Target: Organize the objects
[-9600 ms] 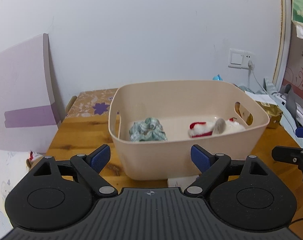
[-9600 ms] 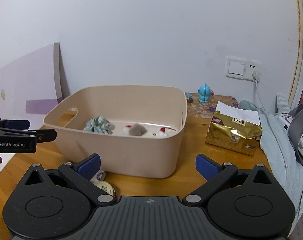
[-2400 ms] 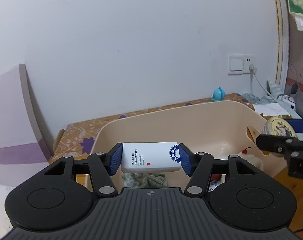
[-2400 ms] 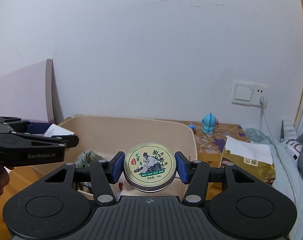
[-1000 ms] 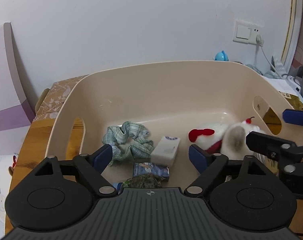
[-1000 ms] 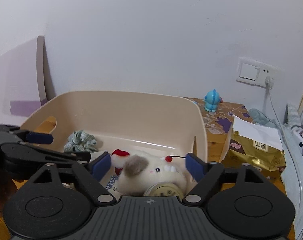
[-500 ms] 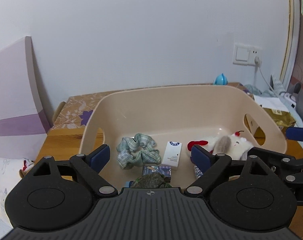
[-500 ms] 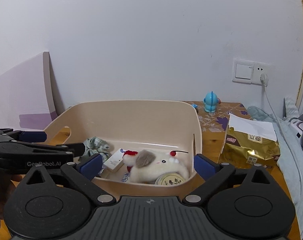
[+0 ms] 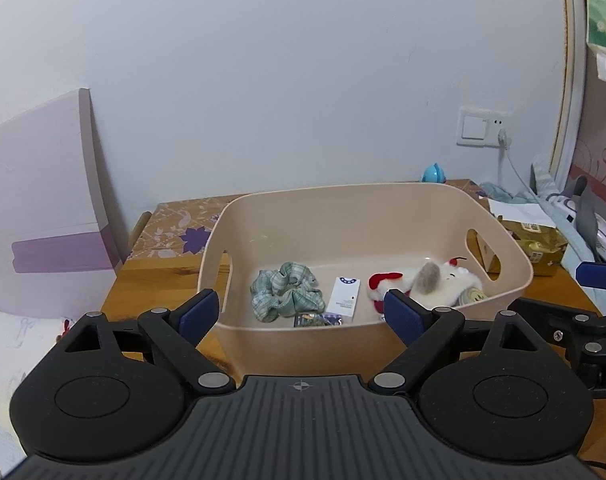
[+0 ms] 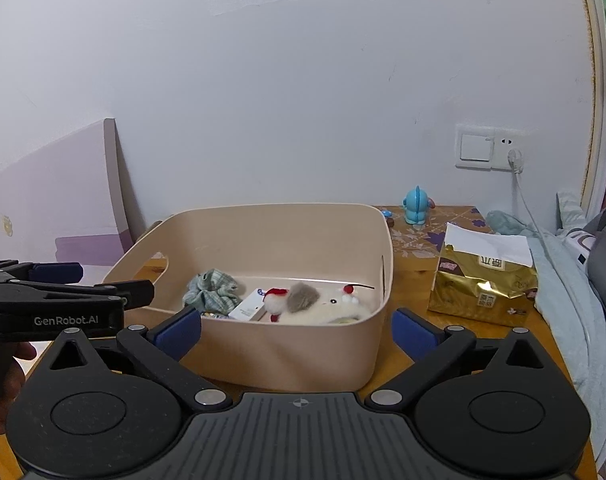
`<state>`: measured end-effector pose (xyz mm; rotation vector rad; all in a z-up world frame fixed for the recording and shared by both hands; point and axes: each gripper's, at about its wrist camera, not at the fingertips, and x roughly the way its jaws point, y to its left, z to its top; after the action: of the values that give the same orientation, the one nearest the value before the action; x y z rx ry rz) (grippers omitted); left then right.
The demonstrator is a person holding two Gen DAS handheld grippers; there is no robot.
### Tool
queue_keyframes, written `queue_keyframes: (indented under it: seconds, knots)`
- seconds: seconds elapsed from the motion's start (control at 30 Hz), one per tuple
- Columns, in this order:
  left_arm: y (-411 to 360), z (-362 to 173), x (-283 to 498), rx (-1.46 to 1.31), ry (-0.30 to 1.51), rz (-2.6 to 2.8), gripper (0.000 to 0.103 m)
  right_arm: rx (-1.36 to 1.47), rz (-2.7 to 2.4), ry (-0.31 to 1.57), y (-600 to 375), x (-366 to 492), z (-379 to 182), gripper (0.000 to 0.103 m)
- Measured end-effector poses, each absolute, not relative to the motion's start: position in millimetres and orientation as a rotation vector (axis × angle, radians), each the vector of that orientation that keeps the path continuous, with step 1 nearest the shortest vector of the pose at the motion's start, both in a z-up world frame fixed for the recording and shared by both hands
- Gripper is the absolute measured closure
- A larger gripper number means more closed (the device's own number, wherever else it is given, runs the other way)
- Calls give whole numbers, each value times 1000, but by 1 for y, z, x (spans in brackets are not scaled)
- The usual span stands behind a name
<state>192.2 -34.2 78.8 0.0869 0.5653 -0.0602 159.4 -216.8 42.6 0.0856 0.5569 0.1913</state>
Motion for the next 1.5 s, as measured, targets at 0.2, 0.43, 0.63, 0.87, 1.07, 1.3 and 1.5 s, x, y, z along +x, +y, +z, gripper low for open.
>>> queue_keyframes:
  seconds: [0.2,0.43,0.63,0.87,1.07,1.3,1.5]
  knots:
    - [-31,81,166,71,572,-60,12,81,188,561,-216,141,45,0]
    - [-28,83,138,66,558,-59,12,87,183,567,-217,123,45,0]
    - [-25,86,119,57,559,-65,12,97,179,579,-219,106,48,0]
    - [-23,92,97,53,541,-62,11,99,170,570,-220,84,51,0]
    - [-21,94,81,42,531,-62,11,102,179,565,-216,66,56,0]
    - [-19,97,60,45,510,-46,10,92,159,570,-215,48,56,0]
    - [-17,93,47,34,525,-47,10,107,146,589,-222,37,52,0]
